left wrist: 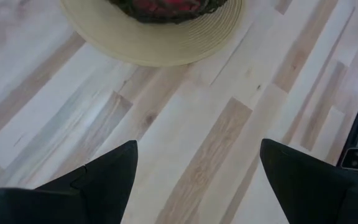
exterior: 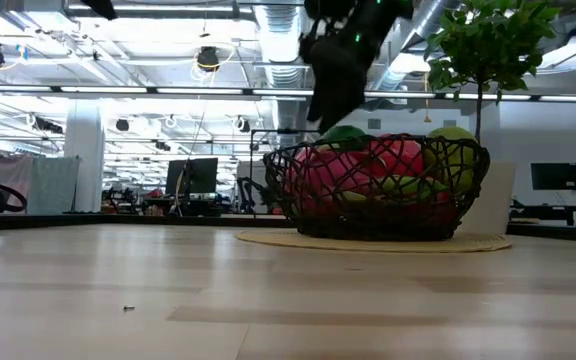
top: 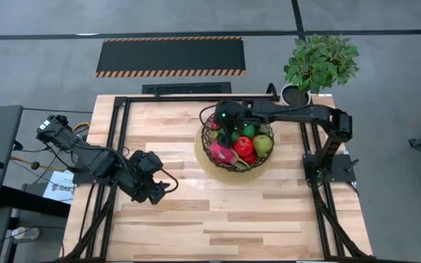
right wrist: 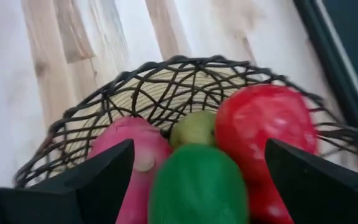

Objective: Build produce basket
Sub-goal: Return to Home Position

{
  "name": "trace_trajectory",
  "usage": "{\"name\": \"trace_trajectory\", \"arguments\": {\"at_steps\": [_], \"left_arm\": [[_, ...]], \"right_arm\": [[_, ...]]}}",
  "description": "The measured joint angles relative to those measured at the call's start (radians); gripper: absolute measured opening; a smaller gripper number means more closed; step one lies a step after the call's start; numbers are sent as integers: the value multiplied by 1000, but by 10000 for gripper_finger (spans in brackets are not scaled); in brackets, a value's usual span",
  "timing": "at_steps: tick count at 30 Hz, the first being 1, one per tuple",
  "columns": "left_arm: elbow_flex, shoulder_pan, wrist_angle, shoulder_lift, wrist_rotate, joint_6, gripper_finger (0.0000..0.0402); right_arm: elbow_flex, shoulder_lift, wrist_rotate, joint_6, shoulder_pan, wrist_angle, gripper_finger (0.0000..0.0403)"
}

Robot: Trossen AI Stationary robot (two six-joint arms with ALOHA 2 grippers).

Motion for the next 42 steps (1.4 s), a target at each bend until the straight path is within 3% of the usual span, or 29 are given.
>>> {"name": "trace_trajectory", "arguments": {"at_steps": [6, 15, 19, 24, 27, 31, 36, 42], "left_arm": [[123, 37, 0, -1, 11, 126, 324], [411, 61, -10, -3, -89, 564, 324], [464, 60, 11, -9, -157, 694, 324], [454, 115, 49, -122, -109, 827, 324], [395, 155, 124, -246, -45, 876, 324], [246, 187, 229, -428, 2, 898, 324], [-23, 191, 356, -642, 4, 857, 324], [-395, 191, 536, -878, 13, 769, 324]], "right_arm": [[149, -94, 3, -48, 0, -142, 375], [245, -366, 34, 63, -5, -211, 373], [245, -477, 17, 101, 21, -214, 375], [240, -617, 4, 46, 42, -233, 374], [185, -736, 16, 51, 36, -226, 374], [11, -925, 54, 120, 36, -174, 374], [-318, -1211, 55, 248, 37, -26, 374], [-765, -1538, 41, 340, 71, 299, 374]]}}
